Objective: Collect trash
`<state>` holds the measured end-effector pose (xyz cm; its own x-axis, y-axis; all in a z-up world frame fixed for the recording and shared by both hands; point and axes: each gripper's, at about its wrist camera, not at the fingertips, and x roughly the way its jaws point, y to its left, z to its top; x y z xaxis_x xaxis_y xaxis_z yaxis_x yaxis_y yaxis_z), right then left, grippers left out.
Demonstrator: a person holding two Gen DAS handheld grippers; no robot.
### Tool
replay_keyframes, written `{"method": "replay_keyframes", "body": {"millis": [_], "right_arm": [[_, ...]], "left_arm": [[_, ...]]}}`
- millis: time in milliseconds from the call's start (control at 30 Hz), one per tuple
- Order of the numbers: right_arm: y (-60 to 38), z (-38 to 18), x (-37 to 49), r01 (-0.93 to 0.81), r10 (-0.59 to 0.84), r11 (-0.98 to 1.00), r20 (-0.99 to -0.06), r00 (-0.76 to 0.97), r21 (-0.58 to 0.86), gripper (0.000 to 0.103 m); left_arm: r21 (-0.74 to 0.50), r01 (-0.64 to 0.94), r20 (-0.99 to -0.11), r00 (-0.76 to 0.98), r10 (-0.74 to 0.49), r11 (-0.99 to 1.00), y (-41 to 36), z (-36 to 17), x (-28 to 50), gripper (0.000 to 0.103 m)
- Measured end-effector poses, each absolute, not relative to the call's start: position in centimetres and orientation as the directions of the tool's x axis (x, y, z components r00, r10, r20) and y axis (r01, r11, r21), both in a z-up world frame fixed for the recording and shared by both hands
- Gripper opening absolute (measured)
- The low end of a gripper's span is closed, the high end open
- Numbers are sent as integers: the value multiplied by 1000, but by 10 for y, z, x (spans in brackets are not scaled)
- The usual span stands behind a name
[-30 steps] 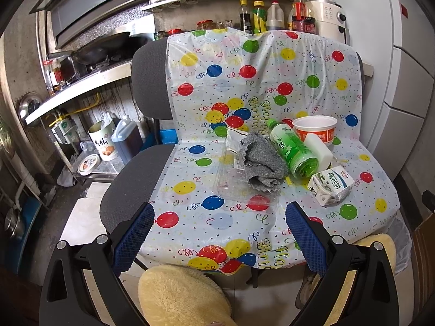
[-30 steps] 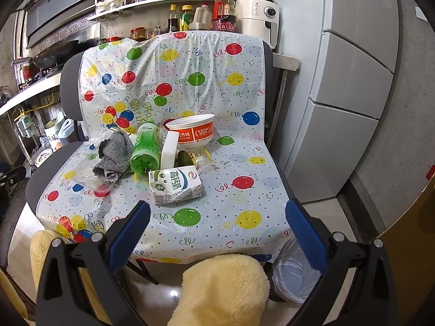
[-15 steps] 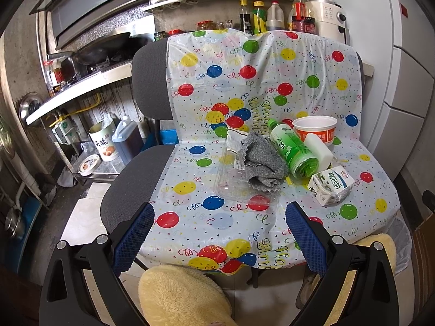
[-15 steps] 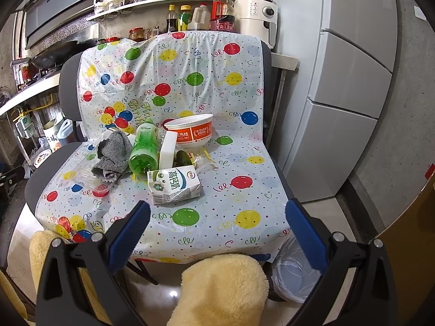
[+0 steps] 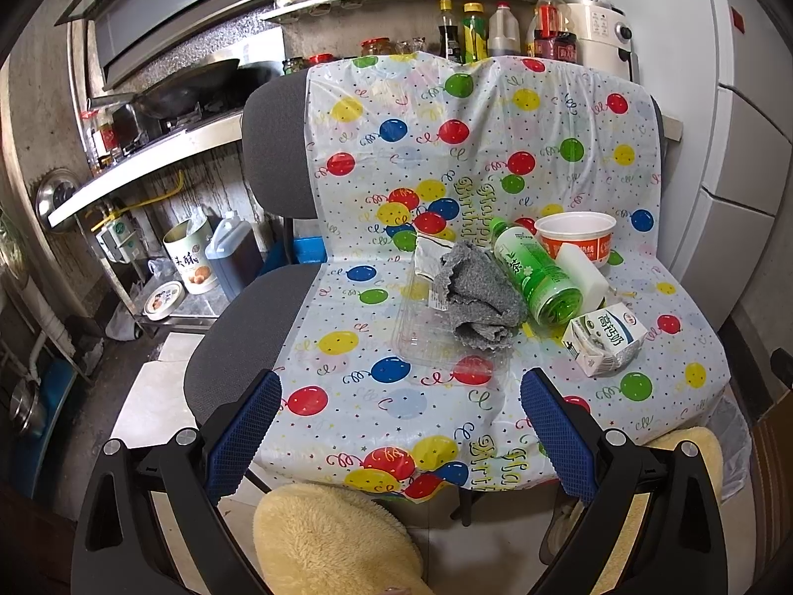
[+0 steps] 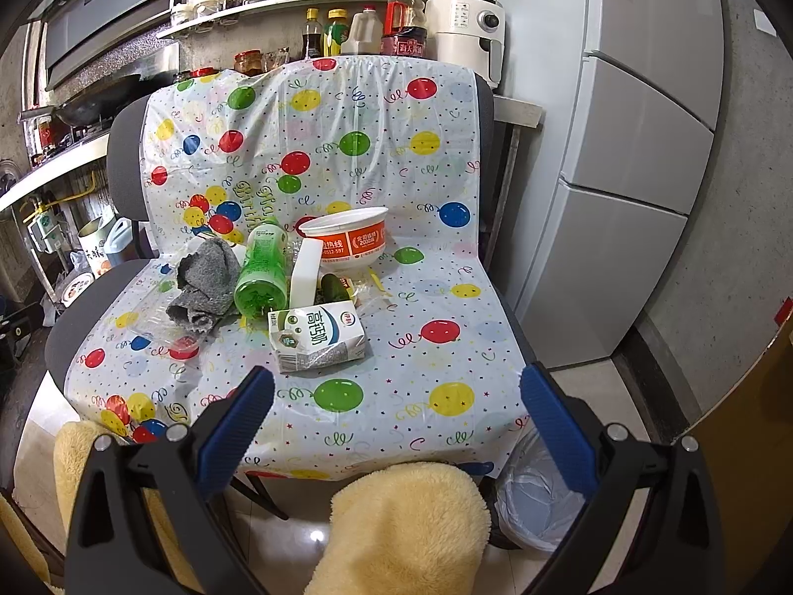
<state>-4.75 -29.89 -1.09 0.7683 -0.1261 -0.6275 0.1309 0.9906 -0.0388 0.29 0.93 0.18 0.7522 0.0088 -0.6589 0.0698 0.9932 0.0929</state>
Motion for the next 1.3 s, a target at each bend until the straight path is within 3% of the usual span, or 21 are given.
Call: {"method": "replay_keyframes", "body": {"millis": [1300], "right_arm": [[-299,-27,-37,121,-98,993,-661,744,-10,97]], "left_arm": [[94,60,-678,735,20,994,22,-1,8,96]]}}
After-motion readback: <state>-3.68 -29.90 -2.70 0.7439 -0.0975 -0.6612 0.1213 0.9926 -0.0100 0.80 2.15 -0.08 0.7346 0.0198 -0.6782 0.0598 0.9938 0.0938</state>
